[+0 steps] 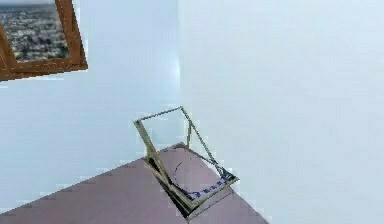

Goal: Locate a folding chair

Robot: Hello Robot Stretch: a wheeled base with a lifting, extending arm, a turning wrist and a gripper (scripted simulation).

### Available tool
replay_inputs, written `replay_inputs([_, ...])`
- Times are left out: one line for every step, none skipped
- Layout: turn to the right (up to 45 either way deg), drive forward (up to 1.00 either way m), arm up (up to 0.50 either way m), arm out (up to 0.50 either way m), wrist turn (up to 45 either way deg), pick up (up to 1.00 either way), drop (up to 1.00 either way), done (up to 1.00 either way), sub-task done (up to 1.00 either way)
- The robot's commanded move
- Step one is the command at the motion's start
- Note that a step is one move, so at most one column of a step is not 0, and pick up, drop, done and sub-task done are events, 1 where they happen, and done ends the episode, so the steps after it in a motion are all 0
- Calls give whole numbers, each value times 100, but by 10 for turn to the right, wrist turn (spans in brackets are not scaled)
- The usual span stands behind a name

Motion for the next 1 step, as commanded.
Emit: replay_inputs([0, 0, 0, 0, 0, 0, 0, 100, 0])
